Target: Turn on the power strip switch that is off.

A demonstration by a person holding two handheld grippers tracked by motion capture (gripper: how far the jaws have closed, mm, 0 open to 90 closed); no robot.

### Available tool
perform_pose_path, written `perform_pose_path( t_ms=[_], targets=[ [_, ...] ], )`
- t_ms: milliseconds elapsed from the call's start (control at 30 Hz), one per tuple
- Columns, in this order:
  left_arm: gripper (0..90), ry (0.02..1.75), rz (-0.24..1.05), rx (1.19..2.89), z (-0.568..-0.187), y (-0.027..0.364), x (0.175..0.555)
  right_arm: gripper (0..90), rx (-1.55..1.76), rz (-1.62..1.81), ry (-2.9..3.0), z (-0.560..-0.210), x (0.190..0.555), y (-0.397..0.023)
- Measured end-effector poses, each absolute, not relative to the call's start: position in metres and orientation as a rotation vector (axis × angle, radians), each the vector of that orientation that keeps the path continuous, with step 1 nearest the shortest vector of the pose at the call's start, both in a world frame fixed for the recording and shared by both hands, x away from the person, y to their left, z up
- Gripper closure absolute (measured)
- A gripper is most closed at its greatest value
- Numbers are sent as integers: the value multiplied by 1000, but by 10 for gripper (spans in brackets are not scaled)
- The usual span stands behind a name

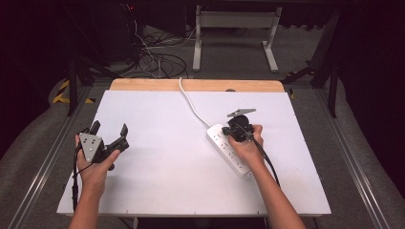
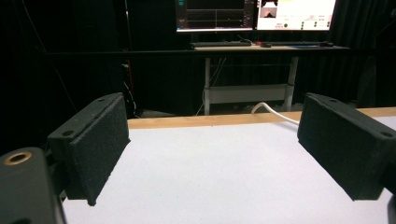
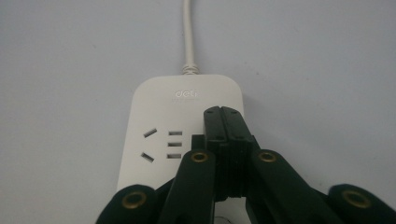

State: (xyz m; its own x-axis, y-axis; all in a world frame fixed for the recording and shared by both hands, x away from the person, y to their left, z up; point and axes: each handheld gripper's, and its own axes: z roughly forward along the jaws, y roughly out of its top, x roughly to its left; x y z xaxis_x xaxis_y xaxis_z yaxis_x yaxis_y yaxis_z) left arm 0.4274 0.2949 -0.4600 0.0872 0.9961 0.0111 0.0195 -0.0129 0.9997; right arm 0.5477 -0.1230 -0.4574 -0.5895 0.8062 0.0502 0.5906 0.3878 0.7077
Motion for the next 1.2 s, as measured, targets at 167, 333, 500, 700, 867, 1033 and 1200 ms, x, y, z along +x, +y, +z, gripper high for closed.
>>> perform_pose_path(
  t_ms=[167, 333, 500, 700, 867, 1033, 1200],
  targets=[
    [96, 1150, 1146, 1279, -460, 295, 427, 900, 1219, 1011, 2349, -457, 547, -124],
    [98, 1150, 1140, 1279, -461, 294, 428, 900, 1212, 1008, 2346, -458, 547, -123],
    [98, 1151, 1138, 1279, -461, 293, 428, 900, 1206, 1008, 2344, -458, 546, -123],
    [98, 1150, 1142, 1281, -461, 294, 427, 900, 1199, 998, 2341, -457, 545, -122],
    [98, 1153, 1140, 1275, -461, 295, 428, 900, 1200, 976, 2350, -456, 545, -122],
    [98, 1157, 1144, 1272, -461, 295, 429, 900, 1203, 1101, 2287, -449, 545, -129],
    [99, 1161, 1148, 1270, -461, 297, 429, 900, 1160, 1150, 2270, -441, 541, -134]
  ],
)
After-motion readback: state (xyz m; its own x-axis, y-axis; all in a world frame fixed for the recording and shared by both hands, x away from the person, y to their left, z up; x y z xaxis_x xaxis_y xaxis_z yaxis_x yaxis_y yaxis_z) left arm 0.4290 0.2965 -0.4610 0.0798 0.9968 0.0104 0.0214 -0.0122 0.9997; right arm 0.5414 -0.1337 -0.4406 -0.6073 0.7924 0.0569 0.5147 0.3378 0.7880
